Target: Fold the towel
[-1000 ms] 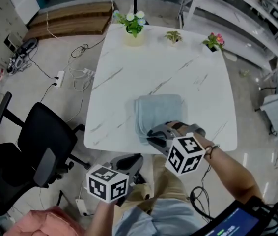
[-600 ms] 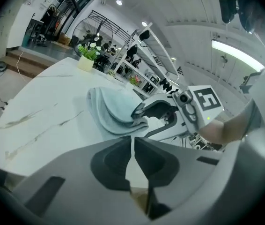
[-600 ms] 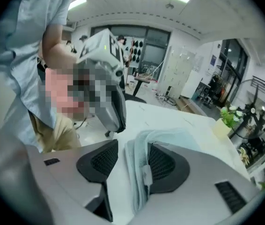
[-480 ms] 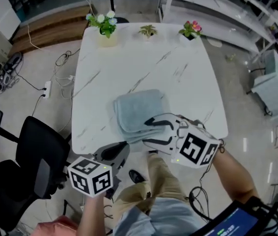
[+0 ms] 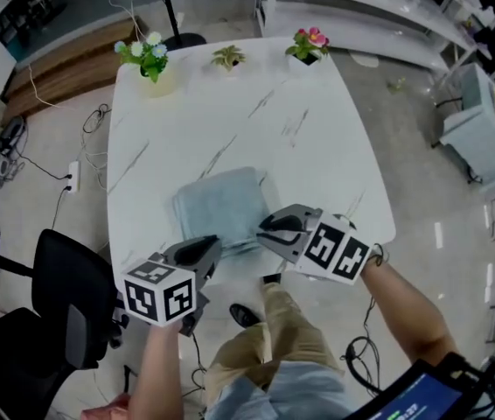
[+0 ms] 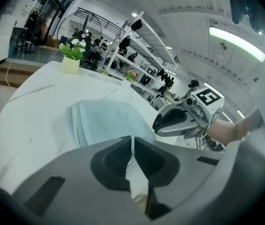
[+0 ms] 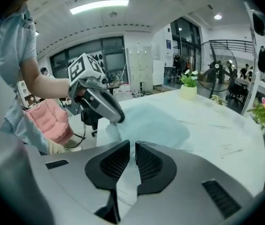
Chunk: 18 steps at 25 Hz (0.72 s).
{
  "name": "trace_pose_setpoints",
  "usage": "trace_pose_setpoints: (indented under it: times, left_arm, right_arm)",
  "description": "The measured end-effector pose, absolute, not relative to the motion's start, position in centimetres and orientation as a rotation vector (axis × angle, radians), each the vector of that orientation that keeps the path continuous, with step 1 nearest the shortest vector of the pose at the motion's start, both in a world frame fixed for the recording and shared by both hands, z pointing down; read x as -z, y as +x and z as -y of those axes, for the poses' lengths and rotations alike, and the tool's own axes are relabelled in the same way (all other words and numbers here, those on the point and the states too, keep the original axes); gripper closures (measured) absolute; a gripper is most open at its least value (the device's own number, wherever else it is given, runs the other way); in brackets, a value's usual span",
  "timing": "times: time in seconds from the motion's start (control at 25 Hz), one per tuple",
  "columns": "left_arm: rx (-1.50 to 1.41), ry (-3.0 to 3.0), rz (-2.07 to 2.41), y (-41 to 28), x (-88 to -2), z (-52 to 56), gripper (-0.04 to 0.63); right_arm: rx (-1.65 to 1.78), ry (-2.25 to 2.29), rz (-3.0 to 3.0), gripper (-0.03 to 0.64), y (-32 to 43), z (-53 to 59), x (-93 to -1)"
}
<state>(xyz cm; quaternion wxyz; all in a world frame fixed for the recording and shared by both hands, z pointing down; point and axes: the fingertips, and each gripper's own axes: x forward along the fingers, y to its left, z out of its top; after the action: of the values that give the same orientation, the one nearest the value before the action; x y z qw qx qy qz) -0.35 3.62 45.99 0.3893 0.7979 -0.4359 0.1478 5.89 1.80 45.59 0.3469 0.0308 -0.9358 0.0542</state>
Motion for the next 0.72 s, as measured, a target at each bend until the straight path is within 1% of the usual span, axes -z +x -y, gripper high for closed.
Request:
trace_pose_setpoints:
  times: [0.2, 0.48, 0.56, 0.72]
  left_arm:
    - [-0.425, 2.001, 1.09, 0.9, -48.6, -5.5, 0.571]
    - [-0.423, 2.034, 1.08, 1.9, -48.6, -5.2, 0.571]
    - [-0.438, 2.033, 1.079, 1.9, -48.8, -4.9, 0.571]
    - [-0.419, 2.034, 1.08, 1.7, -48.6, -4.7, 0.571]
  right_arm:
    - [-0.033, 0.018, 2.362, 0.56, 6.7, -4.0, -48.6]
    - [0.215, 0.085, 2.189, 0.574, 7.6, -1.7, -50.8]
    - [0.14, 0.088, 2.23, 0.569, 7.7, -1.3, -50.3]
    - [-0.275, 0.201, 2.413, 0.545, 9.3, 1.0, -46.8]
